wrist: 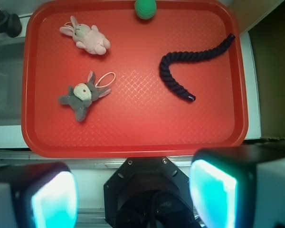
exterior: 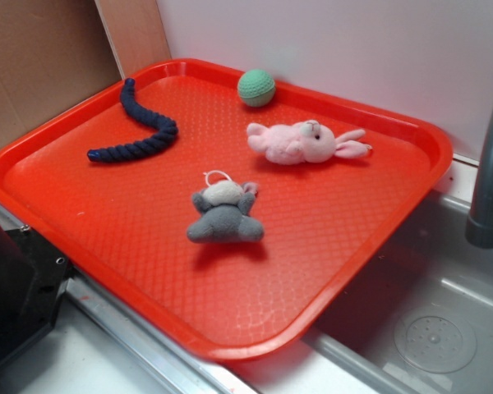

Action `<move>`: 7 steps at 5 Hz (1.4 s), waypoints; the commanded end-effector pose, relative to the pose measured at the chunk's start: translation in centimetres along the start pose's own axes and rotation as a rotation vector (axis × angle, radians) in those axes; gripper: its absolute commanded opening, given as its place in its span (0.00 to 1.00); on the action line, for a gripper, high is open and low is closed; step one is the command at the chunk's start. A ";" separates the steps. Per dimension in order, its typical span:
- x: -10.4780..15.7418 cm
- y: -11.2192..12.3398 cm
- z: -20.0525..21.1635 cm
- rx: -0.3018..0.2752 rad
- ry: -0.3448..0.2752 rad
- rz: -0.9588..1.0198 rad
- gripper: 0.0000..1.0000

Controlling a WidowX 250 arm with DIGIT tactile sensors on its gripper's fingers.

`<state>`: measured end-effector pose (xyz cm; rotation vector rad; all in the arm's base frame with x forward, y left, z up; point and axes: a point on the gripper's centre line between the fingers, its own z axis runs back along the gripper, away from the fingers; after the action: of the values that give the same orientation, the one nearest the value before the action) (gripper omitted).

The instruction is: Grab the pink bunny.

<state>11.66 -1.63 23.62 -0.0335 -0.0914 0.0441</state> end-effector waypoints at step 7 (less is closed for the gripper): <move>9.7 -4.7 -7.7 0.068 -0.186 -0.385 1.00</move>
<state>22.03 -5.55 15.72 0.0628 -0.2341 -0.3189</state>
